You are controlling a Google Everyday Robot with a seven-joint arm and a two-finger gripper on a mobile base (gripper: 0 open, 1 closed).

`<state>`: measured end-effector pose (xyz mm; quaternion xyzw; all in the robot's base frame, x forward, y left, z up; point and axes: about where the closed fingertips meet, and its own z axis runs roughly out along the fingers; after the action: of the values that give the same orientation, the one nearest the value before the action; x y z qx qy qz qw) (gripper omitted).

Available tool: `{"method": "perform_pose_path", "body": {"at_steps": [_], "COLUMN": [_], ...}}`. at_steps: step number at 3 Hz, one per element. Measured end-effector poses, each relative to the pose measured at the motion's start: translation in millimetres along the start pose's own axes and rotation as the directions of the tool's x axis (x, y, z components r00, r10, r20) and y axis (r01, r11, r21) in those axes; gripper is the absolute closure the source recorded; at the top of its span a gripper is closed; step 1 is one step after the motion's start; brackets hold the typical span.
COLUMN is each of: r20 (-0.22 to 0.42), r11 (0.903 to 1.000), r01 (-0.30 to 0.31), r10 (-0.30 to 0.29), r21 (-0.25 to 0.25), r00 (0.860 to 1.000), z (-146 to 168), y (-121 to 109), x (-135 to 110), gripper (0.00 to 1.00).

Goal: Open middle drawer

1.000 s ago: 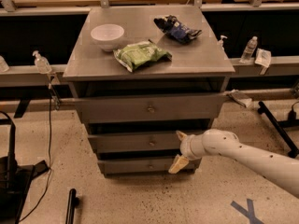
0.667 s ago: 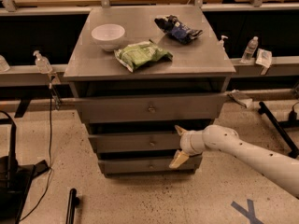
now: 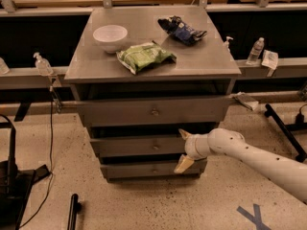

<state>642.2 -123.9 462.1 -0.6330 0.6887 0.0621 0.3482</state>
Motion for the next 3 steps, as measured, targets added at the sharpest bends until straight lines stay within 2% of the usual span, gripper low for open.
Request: {"method": "perform_pose_path", "body": {"at_steps": [1,2,3], "r20": [-0.001,-0.007,-0.001], "r11": [0.9953,0.9843,0.9821], "r01": [0.097,0.176,0.188], "r10": [-0.097,-0.176,-0.188], "r21": [-0.002,0.011,0.012], "r00": [0.995,0.984,0.982], "z": [9.1,17.8,29.2], "y": [-6.3,-19.1,-32.3], "x": [-5.7,-5.9,5.7], "gripper": [0.0,0.0,0.0]}}
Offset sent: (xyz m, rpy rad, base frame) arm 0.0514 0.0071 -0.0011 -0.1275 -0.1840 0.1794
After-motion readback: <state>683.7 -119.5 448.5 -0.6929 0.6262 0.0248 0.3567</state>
